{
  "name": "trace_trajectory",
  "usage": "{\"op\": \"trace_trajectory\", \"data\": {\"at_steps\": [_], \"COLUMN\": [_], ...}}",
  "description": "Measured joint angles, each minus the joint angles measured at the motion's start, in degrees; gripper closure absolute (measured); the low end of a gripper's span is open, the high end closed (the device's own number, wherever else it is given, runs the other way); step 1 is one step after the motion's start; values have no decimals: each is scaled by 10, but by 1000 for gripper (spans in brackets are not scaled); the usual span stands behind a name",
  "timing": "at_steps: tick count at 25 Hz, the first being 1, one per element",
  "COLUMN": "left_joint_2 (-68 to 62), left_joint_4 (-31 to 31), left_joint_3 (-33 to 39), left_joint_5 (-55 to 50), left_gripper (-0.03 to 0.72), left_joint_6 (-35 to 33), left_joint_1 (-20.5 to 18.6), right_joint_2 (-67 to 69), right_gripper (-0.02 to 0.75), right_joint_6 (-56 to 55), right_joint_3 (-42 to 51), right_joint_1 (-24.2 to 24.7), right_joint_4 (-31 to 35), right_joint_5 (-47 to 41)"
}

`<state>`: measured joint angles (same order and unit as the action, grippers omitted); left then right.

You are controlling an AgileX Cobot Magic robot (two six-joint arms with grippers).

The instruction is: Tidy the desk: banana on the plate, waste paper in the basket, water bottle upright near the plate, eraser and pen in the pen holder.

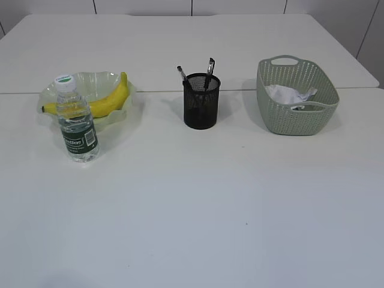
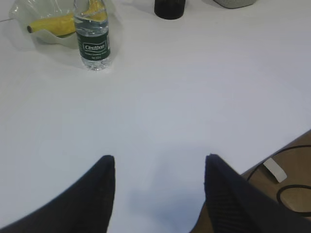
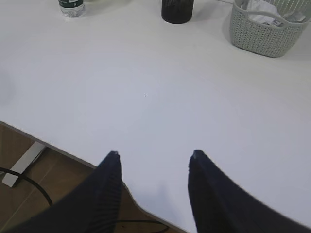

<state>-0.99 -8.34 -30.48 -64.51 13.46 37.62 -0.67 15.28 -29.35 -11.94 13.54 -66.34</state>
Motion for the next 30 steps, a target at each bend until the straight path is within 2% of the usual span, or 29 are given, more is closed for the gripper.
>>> {"op": "trace_trajectory", "data": {"at_steps": [4,8,12,15,18,21,30], "left_joint_2": [0,0,0,0,0,0,0], "left_joint_4": [8,15,18,19,19,19,22], "left_joint_3": [0,0,0,0,0,0,0], "left_joint_5": [0,0,1,2,2,2,2], "left_gripper": [272,265,204,149,109,101,107], "left_joint_6": [-10,-24,-31,-32,-32,-32,-32], "left_joint_1": [0,0,0,0,0,0,0], "right_joint_2": [0,0,0,0,0,0,-1], "right_gripper": [400,400,398,365,295,254,244], "right_joint_6": [-7,-46,-69,-71,-72,-72,-72], "right_joint_3": [8,11,11,11,11,11,11], "right_joint_1": [0,0,0,0,0,0,0], "right_joint_4": [-11,-52,-79,-81,-81,-81,-77], "right_joint_5": [0,1,2,2,3,3,5]}}
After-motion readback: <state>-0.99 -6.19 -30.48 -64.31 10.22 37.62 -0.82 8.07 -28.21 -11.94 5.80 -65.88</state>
